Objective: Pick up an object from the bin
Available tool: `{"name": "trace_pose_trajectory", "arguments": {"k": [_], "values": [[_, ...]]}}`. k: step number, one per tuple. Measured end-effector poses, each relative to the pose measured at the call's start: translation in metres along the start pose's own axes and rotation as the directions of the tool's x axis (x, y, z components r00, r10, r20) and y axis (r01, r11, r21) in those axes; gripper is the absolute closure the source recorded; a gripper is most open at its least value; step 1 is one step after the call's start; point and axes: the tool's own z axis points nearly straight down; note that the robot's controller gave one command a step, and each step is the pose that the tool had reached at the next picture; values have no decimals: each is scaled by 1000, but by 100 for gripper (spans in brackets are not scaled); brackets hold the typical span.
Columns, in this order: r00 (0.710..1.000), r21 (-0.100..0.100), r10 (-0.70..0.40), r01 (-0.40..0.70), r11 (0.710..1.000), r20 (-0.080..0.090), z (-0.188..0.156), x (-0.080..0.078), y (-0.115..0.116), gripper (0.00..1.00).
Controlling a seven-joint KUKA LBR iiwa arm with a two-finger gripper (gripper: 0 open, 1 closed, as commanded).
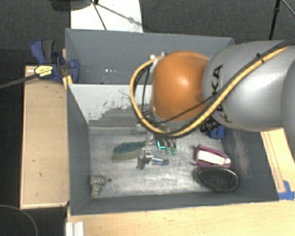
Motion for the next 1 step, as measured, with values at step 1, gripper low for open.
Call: {"name": "trace_pose_trajectory", "arguments": {"k": [1], "values": [[967, 2, -253, 253, 968, 3, 118, -33, -16, 0]]}}
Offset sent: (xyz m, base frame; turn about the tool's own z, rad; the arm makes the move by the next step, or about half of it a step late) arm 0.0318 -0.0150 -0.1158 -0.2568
